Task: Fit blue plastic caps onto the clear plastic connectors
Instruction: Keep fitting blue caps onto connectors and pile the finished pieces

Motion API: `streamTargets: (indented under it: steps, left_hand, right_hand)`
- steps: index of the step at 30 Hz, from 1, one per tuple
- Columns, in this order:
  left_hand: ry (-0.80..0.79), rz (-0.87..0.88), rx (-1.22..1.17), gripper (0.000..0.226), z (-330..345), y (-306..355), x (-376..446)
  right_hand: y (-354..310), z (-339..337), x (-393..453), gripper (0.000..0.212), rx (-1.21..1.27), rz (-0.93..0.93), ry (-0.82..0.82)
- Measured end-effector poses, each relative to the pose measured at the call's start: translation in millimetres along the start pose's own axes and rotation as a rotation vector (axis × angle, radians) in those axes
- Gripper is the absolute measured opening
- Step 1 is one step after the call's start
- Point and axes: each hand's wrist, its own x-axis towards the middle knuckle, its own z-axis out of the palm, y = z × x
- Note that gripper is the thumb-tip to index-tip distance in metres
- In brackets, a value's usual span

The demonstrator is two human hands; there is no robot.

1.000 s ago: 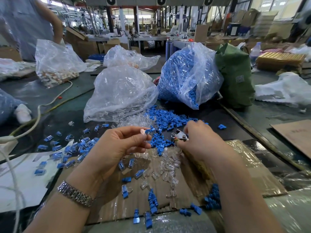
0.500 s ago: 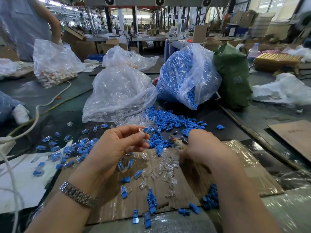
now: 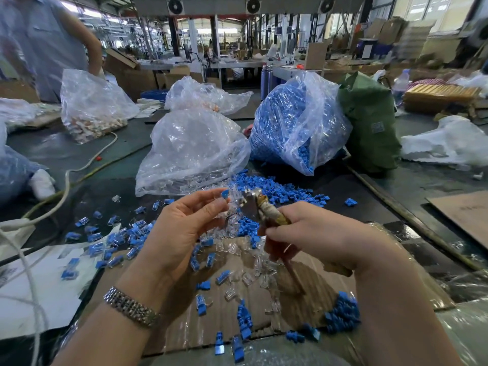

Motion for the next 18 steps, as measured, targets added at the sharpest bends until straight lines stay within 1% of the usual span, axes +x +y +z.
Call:
streamTargets:
  steps: [3,11,16,18]
  left_hand:
    - [-0.02,0.017,0.054,0.037,1,0,0]
    - [0.0,0.114,0.233,0.026,6,-3,-2]
    - [0.017,0.142,0.287,0.03,7,-5,-2]
    - [0.032,0.15,0.287,0.032,8,-5,-2]
  right_hand:
    - [-5,7,-2,0.024,-0.017,-0.066,-0.031]
    - [-8,11,-2,0.028,-0.039,-0.107,-0.039]
    - [-6,14,3,0.036,-0.027,-0.098,-0.041]
    - [-6,15,4,0.034,0.007,-0.096,-0.045]
